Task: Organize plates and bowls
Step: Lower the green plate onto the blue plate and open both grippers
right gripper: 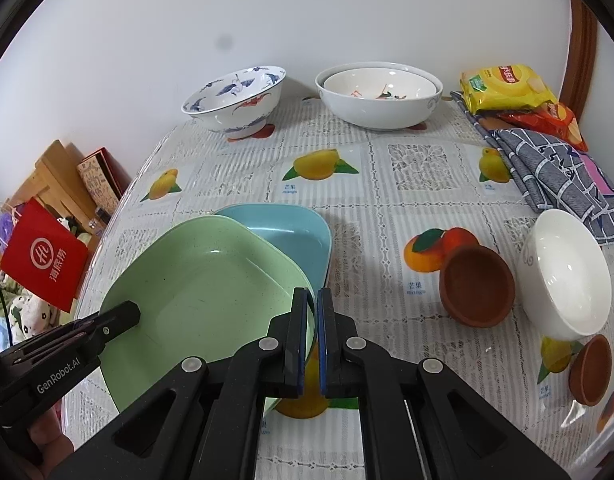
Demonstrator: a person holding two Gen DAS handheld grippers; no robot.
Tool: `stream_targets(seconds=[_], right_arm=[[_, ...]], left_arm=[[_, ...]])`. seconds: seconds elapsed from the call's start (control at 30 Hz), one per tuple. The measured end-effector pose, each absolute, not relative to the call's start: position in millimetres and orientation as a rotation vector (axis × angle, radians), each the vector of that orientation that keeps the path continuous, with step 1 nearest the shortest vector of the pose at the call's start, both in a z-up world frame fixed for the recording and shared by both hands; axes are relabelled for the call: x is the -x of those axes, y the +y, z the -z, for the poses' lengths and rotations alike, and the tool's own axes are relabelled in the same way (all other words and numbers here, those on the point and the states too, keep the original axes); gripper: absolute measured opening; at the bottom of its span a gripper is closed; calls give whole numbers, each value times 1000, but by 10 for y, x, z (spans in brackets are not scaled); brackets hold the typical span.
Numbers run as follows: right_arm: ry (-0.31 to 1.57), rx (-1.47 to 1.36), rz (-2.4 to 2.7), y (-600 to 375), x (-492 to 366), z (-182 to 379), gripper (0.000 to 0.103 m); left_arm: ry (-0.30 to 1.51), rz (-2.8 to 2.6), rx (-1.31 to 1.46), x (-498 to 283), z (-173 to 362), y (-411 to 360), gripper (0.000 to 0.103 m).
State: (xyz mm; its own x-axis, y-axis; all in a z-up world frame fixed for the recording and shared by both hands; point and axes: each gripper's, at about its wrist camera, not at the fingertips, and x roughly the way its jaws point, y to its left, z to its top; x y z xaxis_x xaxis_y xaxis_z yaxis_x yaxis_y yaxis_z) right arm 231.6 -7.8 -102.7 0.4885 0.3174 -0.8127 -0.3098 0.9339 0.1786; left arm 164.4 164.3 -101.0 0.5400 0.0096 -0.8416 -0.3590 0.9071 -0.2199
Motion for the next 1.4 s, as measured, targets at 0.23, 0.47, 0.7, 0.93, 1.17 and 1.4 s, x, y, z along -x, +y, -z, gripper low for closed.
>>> stream_targets(seconds=[0.23,0.47,0.7,0.93,1.17,1.4], right_arm=[[986,-1,-392,6,-2473,1032,6],[1015,8,-400,42,-2621,1153,6],[1022,0,-399,64,-2711,1238,7],[1021,-10,-405,62,-2832,1279,7],[1005,-3,-418,48,-2934,1302,7],[982,29,-427,68,-2985,1315,8]], left_arm=[[979,-237,382,-1741,1002,1686,9],[1007,-242,377,-1832,1115,1677,9],[1014,-254,371,-1918,1153,1680,9],[1017,-254,365,-2005,1171,1660,9],[1015,-251,363,-2077,1200,1638,10],[1025,-248,360,-2108,1248,1621,10]])
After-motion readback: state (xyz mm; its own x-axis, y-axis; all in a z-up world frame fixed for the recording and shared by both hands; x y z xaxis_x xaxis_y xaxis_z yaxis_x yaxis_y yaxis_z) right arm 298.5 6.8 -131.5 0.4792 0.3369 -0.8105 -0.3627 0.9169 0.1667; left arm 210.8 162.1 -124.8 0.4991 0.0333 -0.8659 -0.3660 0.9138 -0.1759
